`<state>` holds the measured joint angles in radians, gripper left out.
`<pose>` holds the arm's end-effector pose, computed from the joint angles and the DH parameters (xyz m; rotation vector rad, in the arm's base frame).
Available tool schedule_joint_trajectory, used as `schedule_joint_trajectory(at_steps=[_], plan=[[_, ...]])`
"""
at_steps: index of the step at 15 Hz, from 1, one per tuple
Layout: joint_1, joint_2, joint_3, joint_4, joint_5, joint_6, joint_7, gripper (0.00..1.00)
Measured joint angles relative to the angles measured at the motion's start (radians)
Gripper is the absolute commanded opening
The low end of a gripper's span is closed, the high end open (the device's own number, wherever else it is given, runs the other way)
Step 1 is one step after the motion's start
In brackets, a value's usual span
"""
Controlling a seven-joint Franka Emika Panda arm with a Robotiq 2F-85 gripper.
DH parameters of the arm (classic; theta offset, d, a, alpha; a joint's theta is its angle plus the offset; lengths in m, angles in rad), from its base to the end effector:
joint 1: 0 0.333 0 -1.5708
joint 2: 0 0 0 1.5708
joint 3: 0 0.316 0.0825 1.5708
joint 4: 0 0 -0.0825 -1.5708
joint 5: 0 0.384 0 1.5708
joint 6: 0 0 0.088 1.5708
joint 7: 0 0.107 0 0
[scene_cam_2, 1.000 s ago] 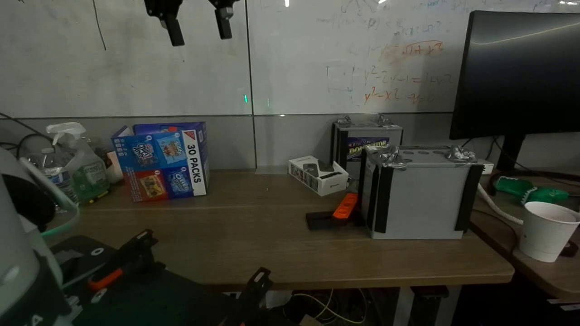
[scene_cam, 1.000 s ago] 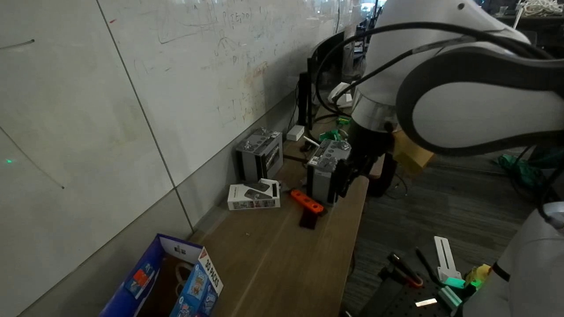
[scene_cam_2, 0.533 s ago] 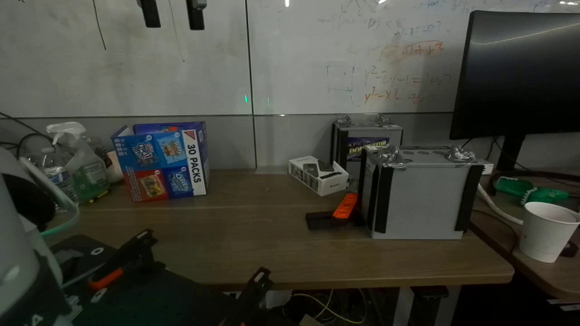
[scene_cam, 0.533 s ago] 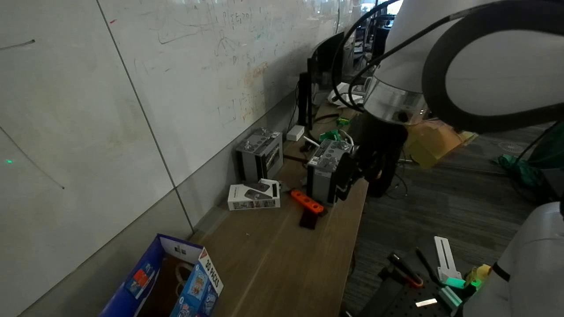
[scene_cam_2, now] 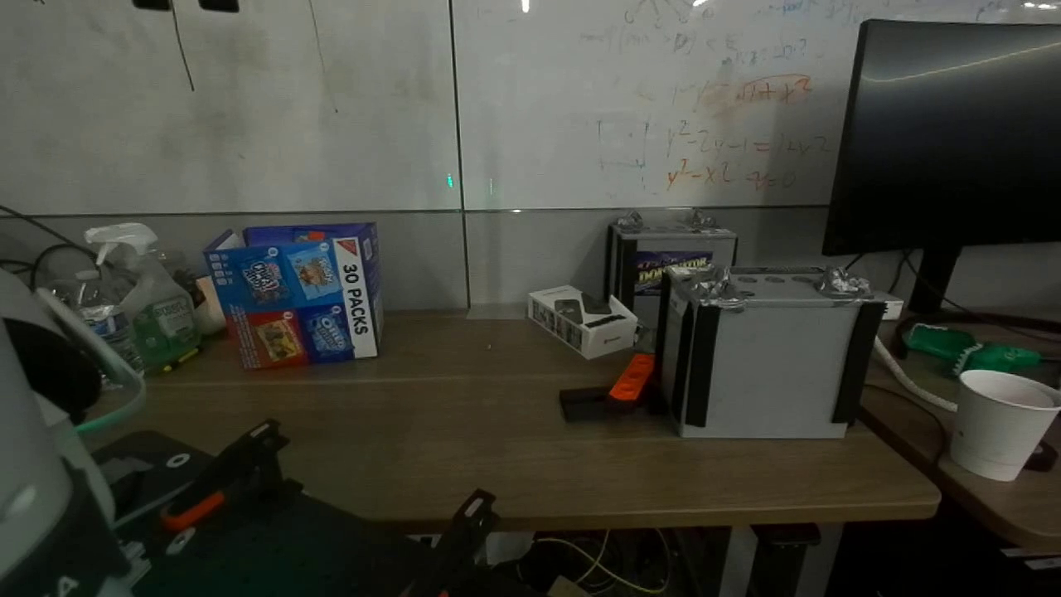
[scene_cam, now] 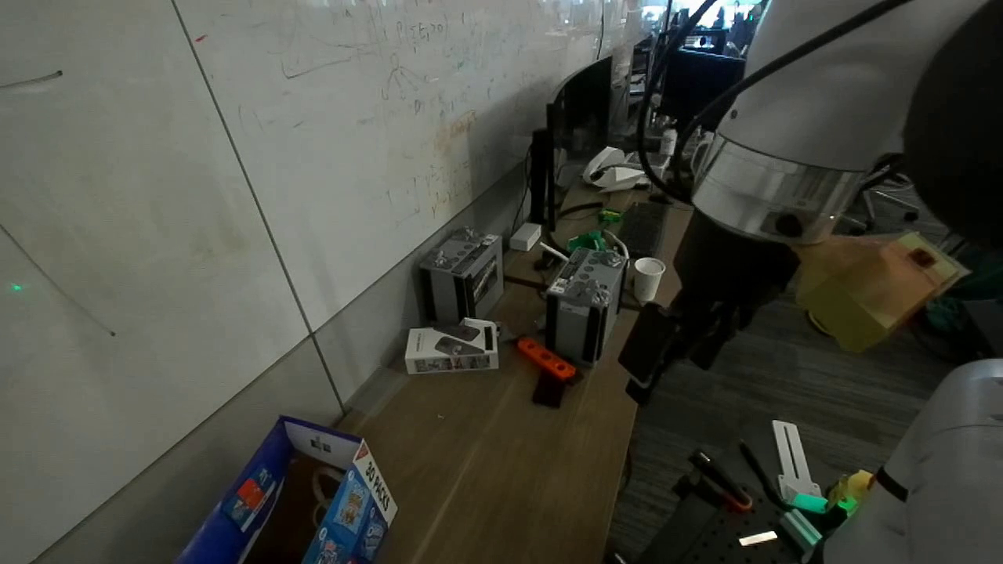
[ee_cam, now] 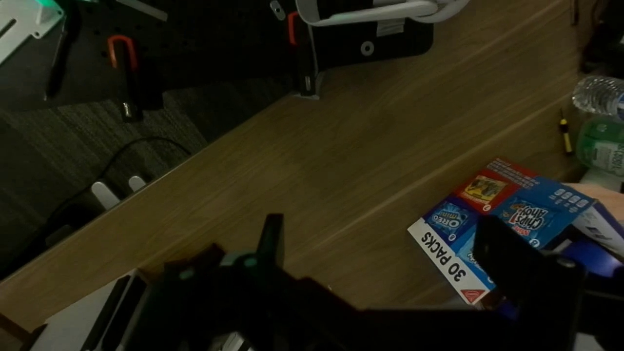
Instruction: Put the white rope inside the blue box
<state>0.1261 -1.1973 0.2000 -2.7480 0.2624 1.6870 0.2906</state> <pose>0.2049 0.1024 0.5151 -3.0286 0.1397 -0.1619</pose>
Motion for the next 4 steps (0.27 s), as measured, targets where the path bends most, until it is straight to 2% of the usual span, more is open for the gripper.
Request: schedule_joint_trajectory(at_steps=[4], plan=[[0.000, -0.017, 0.004, -0.003, 0.000, -0.009, 0.006, 1.00]])
